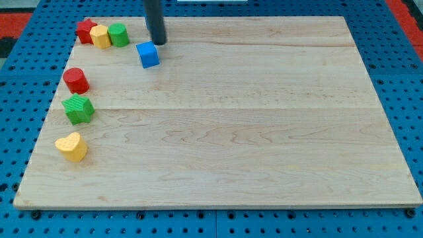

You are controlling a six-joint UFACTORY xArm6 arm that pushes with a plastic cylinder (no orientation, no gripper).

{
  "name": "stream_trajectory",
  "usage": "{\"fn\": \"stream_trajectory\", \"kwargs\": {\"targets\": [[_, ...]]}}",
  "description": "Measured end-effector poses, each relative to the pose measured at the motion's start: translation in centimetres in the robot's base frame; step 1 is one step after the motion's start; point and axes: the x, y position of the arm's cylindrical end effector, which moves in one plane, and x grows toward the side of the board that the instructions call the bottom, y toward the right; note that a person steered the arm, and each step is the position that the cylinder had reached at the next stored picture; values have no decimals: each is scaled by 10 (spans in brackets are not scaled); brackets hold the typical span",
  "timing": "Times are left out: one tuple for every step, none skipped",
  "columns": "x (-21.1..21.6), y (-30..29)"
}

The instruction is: Push the green star towards left

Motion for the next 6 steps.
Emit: {"fn": "stream_trajectory", "kwargs": {"targets": [[33, 19], [42, -58], [59, -132], [63, -119], [103, -58], [150, -82]]}}
